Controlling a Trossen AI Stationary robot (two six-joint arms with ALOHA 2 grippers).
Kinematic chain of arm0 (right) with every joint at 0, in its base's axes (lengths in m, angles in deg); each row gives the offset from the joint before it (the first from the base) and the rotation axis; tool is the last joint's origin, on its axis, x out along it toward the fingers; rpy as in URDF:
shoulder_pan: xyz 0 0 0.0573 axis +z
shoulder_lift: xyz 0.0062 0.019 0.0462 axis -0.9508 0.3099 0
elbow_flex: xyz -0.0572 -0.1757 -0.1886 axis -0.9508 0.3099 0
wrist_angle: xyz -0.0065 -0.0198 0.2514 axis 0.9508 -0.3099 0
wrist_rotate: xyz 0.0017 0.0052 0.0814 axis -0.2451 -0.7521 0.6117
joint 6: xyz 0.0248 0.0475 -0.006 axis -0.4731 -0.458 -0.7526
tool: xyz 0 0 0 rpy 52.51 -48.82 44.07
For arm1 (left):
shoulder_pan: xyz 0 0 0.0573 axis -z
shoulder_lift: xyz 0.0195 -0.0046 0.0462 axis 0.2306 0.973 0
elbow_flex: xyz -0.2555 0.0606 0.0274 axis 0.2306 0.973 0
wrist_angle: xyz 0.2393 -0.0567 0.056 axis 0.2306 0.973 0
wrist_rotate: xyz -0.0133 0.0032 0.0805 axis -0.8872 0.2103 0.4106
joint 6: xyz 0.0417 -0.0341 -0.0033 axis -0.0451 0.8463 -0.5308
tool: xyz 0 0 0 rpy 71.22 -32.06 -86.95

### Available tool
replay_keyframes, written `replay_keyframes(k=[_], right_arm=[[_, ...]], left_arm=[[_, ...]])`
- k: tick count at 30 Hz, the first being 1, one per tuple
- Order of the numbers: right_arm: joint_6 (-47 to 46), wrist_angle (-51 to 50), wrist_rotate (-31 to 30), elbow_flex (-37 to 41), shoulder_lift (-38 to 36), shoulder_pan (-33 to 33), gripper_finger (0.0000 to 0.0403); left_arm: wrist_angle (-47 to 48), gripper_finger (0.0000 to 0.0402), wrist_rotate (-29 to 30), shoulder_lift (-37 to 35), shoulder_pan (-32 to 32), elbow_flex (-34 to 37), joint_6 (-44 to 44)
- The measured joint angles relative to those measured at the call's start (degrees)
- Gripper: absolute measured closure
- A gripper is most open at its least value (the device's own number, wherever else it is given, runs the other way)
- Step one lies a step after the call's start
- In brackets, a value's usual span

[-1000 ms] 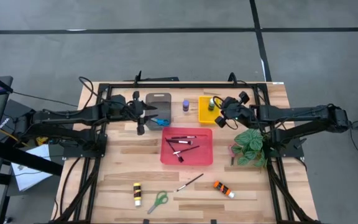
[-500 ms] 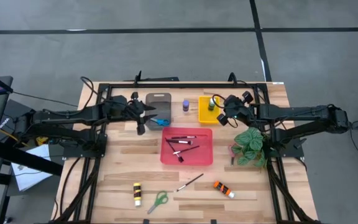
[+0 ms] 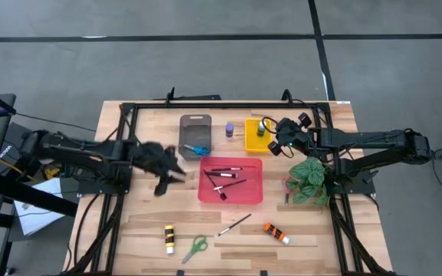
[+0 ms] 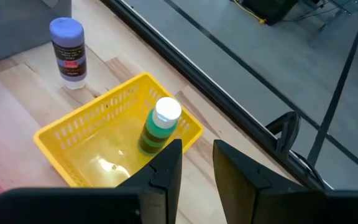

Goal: Pick & Place Paint Supplies
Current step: Put the yellow paint bottle into the yellow bin

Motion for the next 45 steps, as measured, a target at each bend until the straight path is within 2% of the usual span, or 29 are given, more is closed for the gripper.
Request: replay_keyframes(k=[3, 8, 12, 17, 23, 29, 35, 45], right_arm=[[0.02, 0.0, -0.01, 0.0, 0.0, 0.0, 0.0317], [0.04, 0.02, 0.12, 0.0, 0.0, 0.04, 0.0317], [0.21, 0.43, 1.62, 0.0, -0.42, 0.09, 0.0317], [0.2, 1.66, 3.92, 0.02, -0.42, 0.09, 0.0317], [0.79, 6.54, 8.84, 0.02, -0.42, 1.42, 0.0317], [0.97, 7.98, 9.15, -0.58, -0.42, 3.84, 0.0317], [0.83, 8.04, 9.22, -2.7, -0.42, 7.14, 0.0317], [1.12, 8.19, 9.11, -4.46, -0.42, 11.68, 0.0317]], left_arm=[[-0.03, 0.0271, 0.9, 0.0, 6.0, 0.0, -2.28], [0.67, 0.027, 10.41, -0.01, 15.92, 0.0, -5.72], [-0.25, 0.0261, 11.36, 1.15, 21.99, 0.02, -5.39], [-8.46, 0.0247, 12.82, 4.32, 27.56, -0.02, -5.57], [-4.75, 0.0213, 15.49, 11.19, 31.81, -5.61, -12.29], [6.18, 0.018, 15.72, 19.93, 35.26, -11.14, -17.66], [15.14, 0.0167, 15.69, 28.37, 37.59, -14.44, -21.76], [17.52, 0.0164, 14.33, 32.58, 40.17, -14.8, -23.17]])
